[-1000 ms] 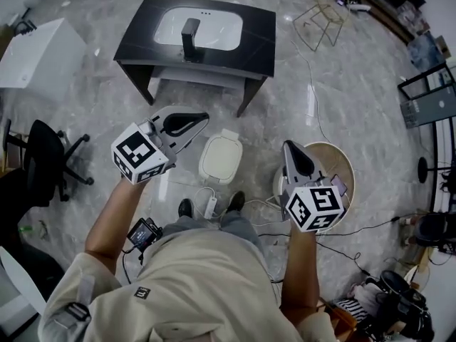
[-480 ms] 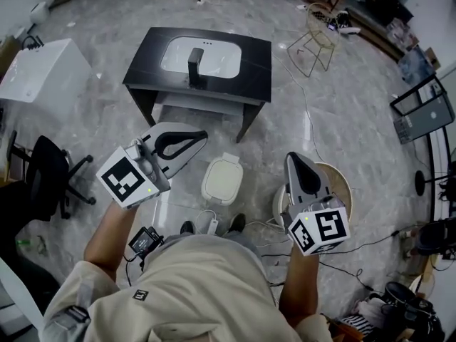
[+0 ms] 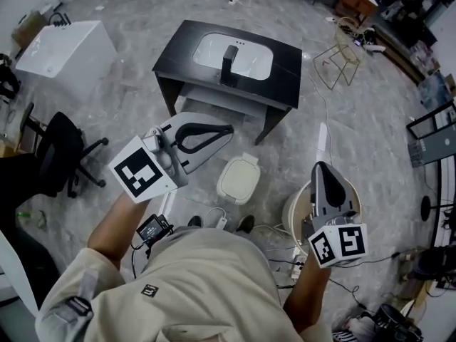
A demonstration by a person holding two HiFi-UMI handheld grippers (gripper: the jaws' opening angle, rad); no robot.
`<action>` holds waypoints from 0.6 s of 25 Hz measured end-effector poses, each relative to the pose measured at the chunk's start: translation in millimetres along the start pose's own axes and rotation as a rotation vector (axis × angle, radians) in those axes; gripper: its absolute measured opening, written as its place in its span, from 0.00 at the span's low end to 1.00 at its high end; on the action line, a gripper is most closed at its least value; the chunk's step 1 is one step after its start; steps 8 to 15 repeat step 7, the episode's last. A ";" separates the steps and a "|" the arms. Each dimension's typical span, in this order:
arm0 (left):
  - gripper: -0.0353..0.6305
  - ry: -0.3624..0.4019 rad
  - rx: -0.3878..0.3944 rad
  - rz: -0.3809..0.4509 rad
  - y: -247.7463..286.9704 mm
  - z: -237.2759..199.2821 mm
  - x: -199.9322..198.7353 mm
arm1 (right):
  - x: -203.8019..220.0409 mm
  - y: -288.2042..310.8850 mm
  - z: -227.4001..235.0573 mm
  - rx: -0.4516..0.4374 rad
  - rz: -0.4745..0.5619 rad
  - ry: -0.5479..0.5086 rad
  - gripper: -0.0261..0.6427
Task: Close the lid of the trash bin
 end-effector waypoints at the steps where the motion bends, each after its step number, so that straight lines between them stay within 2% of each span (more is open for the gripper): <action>1: 0.08 -0.002 -0.003 0.003 -2.8 -0.1 0.8 | 0.7 0.0 -2.2 0.000 -0.002 0.000 0.07; 15: 0.08 -0.005 -0.009 0.018 -14.5 -2.1 6.7 | 5.8 1.6 -11.7 0.006 -0.018 -0.002 0.07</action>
Point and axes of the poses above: the fingertips, and each gripper's own axes: y forward along the fingers, z to its right, x out of its underside, the point moved 9 cm from there along -y, backward along the fingers, and after that the axes turned 8 degrees about y, right-handed, at the moved point
